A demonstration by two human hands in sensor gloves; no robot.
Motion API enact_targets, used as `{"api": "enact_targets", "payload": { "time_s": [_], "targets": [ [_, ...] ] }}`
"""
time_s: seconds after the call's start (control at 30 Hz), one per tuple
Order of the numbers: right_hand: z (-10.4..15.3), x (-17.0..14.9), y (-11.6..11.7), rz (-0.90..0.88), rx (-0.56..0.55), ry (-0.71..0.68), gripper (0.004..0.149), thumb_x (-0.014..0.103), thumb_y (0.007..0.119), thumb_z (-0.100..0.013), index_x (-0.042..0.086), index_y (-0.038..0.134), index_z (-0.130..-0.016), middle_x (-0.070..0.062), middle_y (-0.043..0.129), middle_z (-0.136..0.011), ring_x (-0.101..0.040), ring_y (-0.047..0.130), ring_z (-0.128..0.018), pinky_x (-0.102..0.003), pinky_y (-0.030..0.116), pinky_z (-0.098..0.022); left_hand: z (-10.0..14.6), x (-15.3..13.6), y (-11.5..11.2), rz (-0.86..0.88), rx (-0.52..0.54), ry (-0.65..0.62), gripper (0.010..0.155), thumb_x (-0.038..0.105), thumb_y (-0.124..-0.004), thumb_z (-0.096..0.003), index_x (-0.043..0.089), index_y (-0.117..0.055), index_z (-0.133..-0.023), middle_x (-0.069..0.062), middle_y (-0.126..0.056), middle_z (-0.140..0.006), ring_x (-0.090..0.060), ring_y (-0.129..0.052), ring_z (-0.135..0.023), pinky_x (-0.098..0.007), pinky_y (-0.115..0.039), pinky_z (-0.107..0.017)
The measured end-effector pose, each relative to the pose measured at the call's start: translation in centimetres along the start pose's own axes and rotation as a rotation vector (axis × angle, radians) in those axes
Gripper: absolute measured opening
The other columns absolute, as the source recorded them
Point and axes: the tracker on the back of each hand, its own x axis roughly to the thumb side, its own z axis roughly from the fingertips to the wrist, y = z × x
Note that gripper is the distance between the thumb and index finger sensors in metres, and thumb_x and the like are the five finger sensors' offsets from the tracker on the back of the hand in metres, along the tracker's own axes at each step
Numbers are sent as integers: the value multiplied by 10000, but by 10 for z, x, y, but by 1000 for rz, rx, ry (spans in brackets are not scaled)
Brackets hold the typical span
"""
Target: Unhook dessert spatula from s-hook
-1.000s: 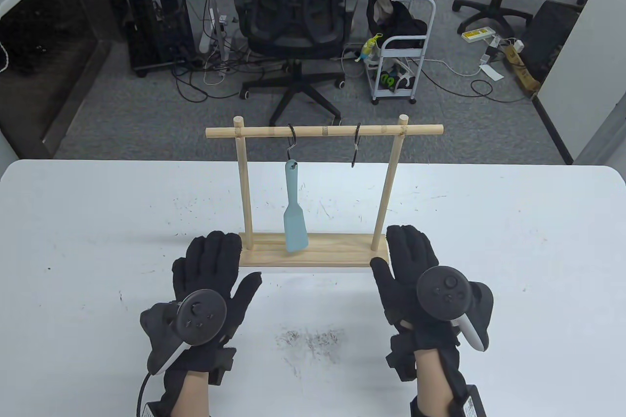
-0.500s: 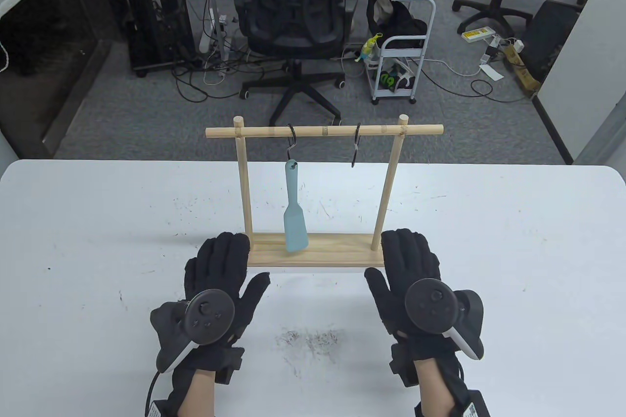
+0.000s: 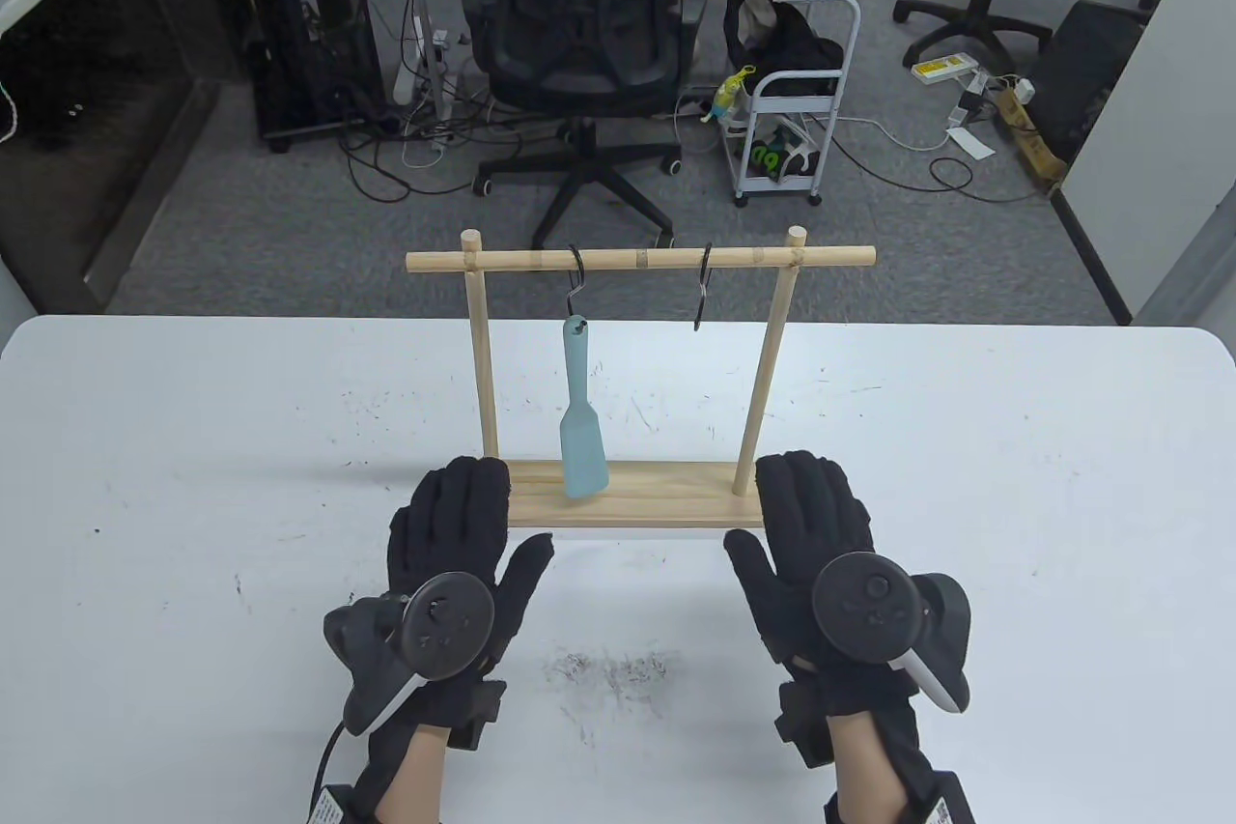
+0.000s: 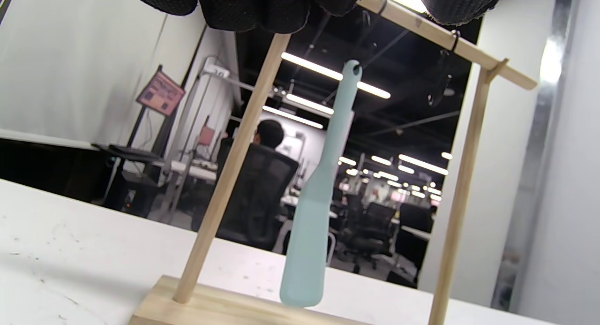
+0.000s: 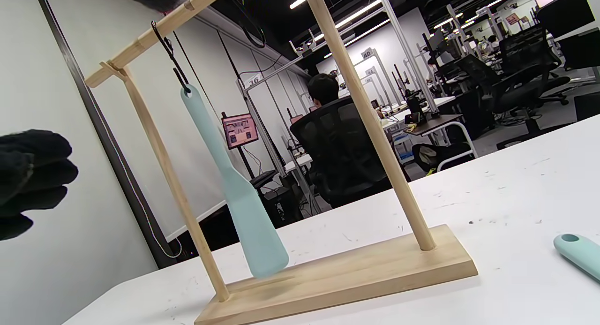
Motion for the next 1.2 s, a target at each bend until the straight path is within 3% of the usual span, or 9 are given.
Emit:
{"api": "enact_targets", "payload": {
  "time_s": [0.2,0.33,0.6,0.93,1.2],
  "targets": [
    [3,-1,-5,-14,-2,-4,714,532,697,-517,205,504,-1123,-145,471,-1182,-479,469,-1063,-649,442,-729,-7,5,-10,-8,29,23,828,663,-625,-571,238,-363,-1232,-115,-508,-1278,-406,-571,-1153,-573,-548,-840],
    [2,-2,-5,-25,7,-2,715,531,697,-518,198,507,-1123,-149,471,-1181,-481,474,-1060,-646,446,-728,-22,15,-11,-22,-23,27,846,668,-631,-568,239,-328,-1232,-102,-491,-1282,-382,-570,-1159,-548,-550,-852],
    [2,0,-6,-40,14,-18,713,534,696,-519,196,517,-1121,-151,462,-1183,-491,478,-1057,-650,451,-726,-63,21,-11,179,-95,77,844,656,-658,-563,234,-342,-1222,-77,-548,-1257,-335,-649,-1131,-490,-618,-832],
    [6,-4,-14,-68,-9,-23,714,534,696,-519,189,525,-1120,-158,463,-1182,-496,487,-1052,-649,456,-725,-113,22,-41,282,-155,199,856,643,-678,-562,216,-329,-1217,-75,-552,-1246,-324,-667,-1119,-487,-630,-823],
    [7,-4,-15,-70,-13,-30,714,535,695,-520,189,528,-1121,-154,463,-1183,-500,490,-1051,-649,457,-725,-138,13,-66,383,-189,276,868,635,-681,-565,203,-305,-1219,-76,-536,-1249,-325,-654,-1124,-492,-629,-821]
  ]
}}
